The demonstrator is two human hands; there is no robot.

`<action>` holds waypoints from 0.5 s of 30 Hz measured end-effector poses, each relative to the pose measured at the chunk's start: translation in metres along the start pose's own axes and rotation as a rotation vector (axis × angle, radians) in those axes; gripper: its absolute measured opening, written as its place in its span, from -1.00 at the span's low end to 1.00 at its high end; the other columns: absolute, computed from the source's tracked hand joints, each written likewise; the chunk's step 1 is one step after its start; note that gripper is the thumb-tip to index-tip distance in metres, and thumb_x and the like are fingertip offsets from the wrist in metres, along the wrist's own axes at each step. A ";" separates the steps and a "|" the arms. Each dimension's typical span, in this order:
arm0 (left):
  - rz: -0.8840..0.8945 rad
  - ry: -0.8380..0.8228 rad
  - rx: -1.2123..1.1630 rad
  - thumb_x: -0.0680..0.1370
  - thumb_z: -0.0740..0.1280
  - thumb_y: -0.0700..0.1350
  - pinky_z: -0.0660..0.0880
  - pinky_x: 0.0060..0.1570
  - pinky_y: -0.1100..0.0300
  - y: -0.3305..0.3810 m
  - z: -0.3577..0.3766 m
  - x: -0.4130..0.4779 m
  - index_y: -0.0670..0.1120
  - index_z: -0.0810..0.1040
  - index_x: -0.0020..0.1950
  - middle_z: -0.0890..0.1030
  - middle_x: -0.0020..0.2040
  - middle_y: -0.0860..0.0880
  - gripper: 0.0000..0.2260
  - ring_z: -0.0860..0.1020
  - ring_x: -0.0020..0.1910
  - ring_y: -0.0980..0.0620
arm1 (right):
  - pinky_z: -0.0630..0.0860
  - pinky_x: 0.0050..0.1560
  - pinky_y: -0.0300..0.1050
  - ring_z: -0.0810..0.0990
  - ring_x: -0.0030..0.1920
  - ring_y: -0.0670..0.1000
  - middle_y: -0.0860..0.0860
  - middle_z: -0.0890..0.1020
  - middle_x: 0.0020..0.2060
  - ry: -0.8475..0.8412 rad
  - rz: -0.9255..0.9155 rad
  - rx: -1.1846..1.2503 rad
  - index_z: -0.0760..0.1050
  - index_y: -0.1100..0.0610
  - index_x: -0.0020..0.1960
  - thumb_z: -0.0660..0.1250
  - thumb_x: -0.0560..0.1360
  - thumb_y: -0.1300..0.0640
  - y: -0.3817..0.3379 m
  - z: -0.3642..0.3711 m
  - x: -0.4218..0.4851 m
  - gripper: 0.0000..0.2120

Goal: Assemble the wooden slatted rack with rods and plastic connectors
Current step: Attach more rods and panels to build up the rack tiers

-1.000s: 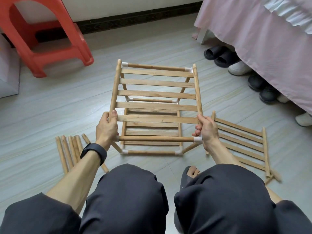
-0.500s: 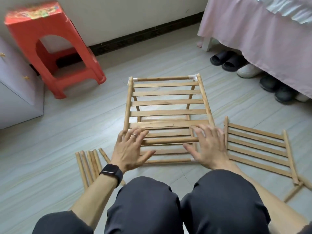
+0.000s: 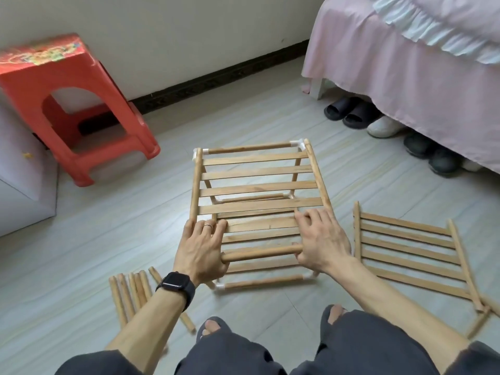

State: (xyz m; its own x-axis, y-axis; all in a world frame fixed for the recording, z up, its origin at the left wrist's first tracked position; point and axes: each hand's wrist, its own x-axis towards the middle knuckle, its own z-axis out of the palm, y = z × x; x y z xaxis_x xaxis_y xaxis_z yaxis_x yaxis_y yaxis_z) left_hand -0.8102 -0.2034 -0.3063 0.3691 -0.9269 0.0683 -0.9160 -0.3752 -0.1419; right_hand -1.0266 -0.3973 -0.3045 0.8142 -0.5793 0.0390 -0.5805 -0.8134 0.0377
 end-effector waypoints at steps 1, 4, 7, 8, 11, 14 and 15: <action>0.007 0.014 -0.007 0.26 0.36 0.12 0.31 0.28 -0.10 0.001 0.002 -0.001 -0.07 0.48 0.25 0.58 -0.02 -0.06 -0.41 0.55 -0.01 -0.14 | 0.26 0.46 0.10 0.46 0.10 0.15 0.07 0.51 0.05 0.032 0.004 0.007 0.47 0.13 0.28 0.36 0.29 -0.13 0.001 0.002 -0.002 -0.38; 0.012 0.031 -0.015 0.26 0.33 0.09 0.34 0.19 -0.05 0.001 0.000 0.000 -0.08 0.50 0.20 0.56 -0.07 -0.05 -0.45 0.54 -0.08 -0.14 | 0.32 0.36 0.06 0.47 0.02 0.14 0.07 0.53 -0.02 0.097 0.001 0.026 0.50 0.14 0.16 0.31 0.30 -0.10 0.002 0.004 -0.002 -0.49; 0.005 0.013 0.004 0.26 0.30 0.07 0.34 0.16 -0.04 0.004 -0.002 0.003 -0.08 0.49 0.17 0.57 -0.10 -0.06 -0.49 0.55 -0.11 -0.14 | 0.34 0.35 0.03 0.46 0.01 0.13 0.05 0.51 -0.03 0.069 0.003 0.032 0.49 0.14 0.15 0.33 0.24 -0.05 0.003 0.001 0.002 -0.49; 0.001 0.006 0.012 0.27 0.30 0.08 0.34 0.16 -0.04 0.005 -0.002 0.004 -0.08 0.49 0.18 0.57 -0.11 -0.06 -0.49 0.55 -0.11 -0.13 | 0.33 0.38 0.04 0.46 0.02 0.13 0.05 0.51 -0.02 0.045 0.005 0.031 0.49 0.15 0.16 0.32 0.22 -0.03 0.004 -0.001 0.004 -0.46; -0.006 0.012 0.032 0.28 0.27 0.08 0.34 0.13 -0.04 0.007 -0.005 0.001 -0.10 0.50 0.17 0.58 -0.12 -0.08 -0.49 0.54 -0.15 -0.14 | 0.23 0.50 0.14 0.50 0.12 0.17 0.07 0.54 0.06 -0.043 -0.001 -0.002 0.44 0.15 0.24 0.34 0.19 -0.07 -0.003 -0.007 0.003 -0.35; -0.012 0.008 0.031 0.29 0.25 0.11 0.34 0.12 -0.04 0.010 -0.008 -0.002 -0.11 0.50 0.18 0.58 -0.10 -0.09 -0.48 0.53 -0.14 -0.15 | 0.29 0.47 0.18 0.49 0.18 0.16 0.08 0.53 0.14 -0.082 -0.097 0.037 0.41 0.13 0.29 0.40 0.20 -0.12 -0.021 -0.007 0.004 -0.29; -0.008 -0.005 0.025 0.30 0.23 0.14 0.34 0.14 -0.04 0.010 -0.009 -0.003 -0.10 0.49 0.20 0.58 -0.07 -0.09 -0.46 0.53 -0.12 -0.14 | 0.36 0.42 0.14 0.49 0.16 0.14 0.07 0.53 0.12 -0.064 -0.127 0.065 0.41 0.12 0.28 0.40 0.21 -0.09 -0.026 -0.006 0.005 -0.33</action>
State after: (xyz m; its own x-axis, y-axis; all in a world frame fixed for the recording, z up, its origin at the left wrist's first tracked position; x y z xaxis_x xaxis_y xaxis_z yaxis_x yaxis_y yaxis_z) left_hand -0.8225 -0.2040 -0.2988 0.3774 -0.9238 0.0649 -0.9087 -0.3829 -0.1662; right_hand -1.0076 -0.3788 -0.2992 0.8814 -0.4717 -0.0253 -0.4723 -0.8810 -0.0265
